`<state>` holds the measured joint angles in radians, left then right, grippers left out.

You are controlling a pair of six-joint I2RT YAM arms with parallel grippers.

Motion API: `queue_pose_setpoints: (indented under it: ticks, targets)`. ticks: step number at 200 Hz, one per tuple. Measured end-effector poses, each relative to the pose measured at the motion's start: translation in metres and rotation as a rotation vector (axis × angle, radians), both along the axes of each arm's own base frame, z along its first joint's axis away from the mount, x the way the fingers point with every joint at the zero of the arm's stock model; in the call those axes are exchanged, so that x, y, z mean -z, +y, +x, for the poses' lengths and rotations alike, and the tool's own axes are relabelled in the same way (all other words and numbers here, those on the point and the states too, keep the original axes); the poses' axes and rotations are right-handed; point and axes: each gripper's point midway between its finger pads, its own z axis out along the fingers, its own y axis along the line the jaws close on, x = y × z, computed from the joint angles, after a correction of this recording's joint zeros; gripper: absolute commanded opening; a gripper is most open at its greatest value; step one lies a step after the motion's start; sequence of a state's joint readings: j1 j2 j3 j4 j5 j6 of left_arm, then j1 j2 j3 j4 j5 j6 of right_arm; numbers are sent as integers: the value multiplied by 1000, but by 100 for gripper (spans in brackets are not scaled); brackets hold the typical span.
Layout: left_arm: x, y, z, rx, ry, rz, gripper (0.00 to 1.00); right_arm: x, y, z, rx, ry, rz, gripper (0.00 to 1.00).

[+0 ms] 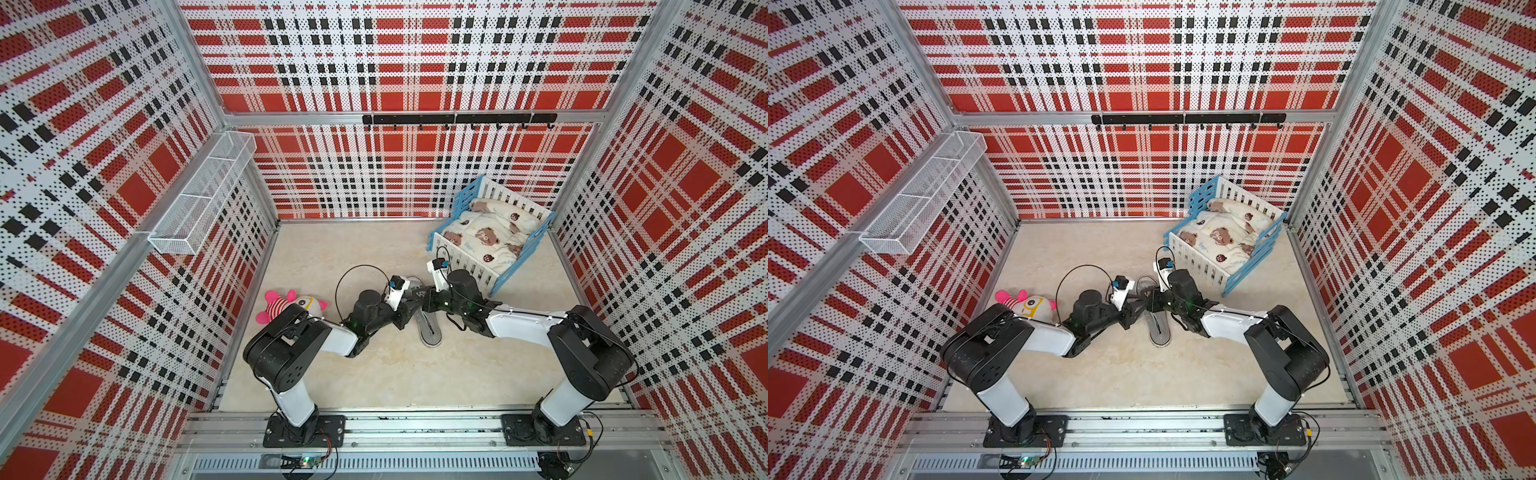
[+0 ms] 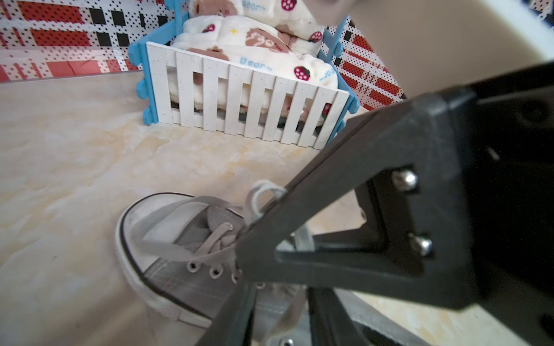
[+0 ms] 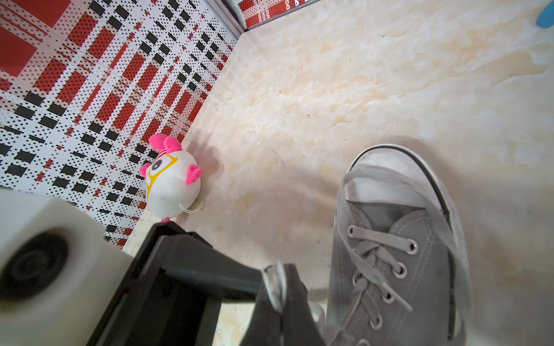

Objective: Tie the shoes
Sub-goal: Wrap the shoelace around the shoelace.

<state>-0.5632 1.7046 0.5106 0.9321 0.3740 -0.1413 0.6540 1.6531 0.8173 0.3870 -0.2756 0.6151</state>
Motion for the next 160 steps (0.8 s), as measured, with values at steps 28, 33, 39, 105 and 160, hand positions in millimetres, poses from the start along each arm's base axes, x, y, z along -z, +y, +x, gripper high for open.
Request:
queue_pose_setpoints:
  ticks: [28,33,39,105,160]
  targets:
    - [-9,23,2,-47,16,-58,44,0,-3,2,5,2,2,0]
    - [-10,27,3,-56,19,-68,44,0,-3,3,6,2,3,0]
    - [-11,30,4,-69,24,-80,44,0,-4,4,8,2,3,0]
    - [-8,34,38,-172,129,-178,41,-1,-9,8,12,5,10,0]
    - [8,10,61,-231,233,-187,42,-2,-10,8,10,8,21,0]
